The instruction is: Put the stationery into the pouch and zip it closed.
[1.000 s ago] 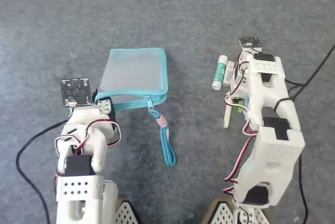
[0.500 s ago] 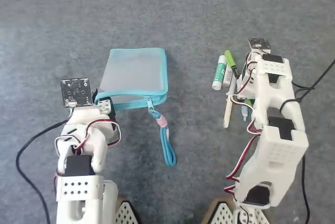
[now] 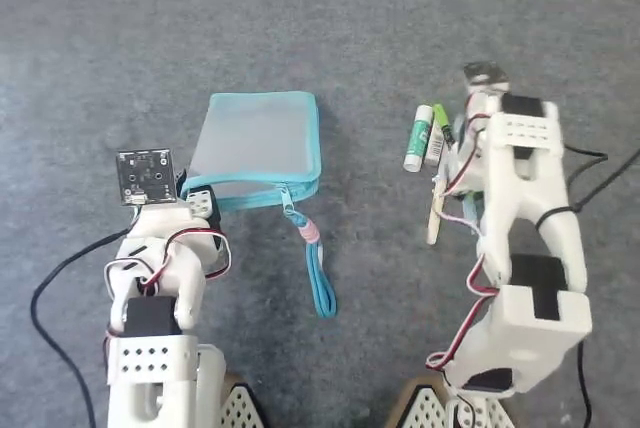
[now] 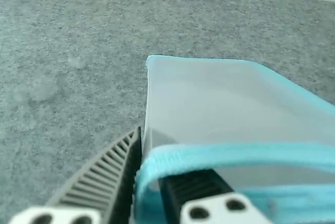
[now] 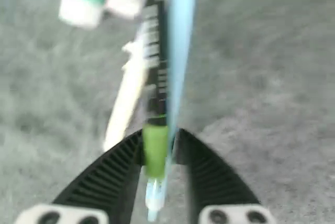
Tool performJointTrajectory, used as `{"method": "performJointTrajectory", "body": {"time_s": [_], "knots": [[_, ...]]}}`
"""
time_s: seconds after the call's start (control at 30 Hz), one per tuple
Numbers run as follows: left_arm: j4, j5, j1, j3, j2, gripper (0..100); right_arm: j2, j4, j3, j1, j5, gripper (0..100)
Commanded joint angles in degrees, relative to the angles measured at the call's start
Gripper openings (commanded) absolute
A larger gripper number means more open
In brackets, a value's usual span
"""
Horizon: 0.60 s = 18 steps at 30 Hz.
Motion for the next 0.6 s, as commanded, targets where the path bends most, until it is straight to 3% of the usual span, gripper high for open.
{"method": "performJointTrajectory", "body": {"time_s": [0.0, 0.3, 0.57], "knots": [[-1.93, 0.88, 0.09, -0.57, -0.97, 1, -3.91, 0.48, 0.53, -2.07, 2.02, 21.2], [-1.93, 0.88, 0.09, -0.57, -0.88, 1, -3.56, 0.04, 0.62, -1.89, 1.58, 22.4], [-1.93, 0.88, 0.09, -0.57, -0.88, 1, -3.56, -8.84, 9.49, -1.89, -2.11, 22.4]]}}
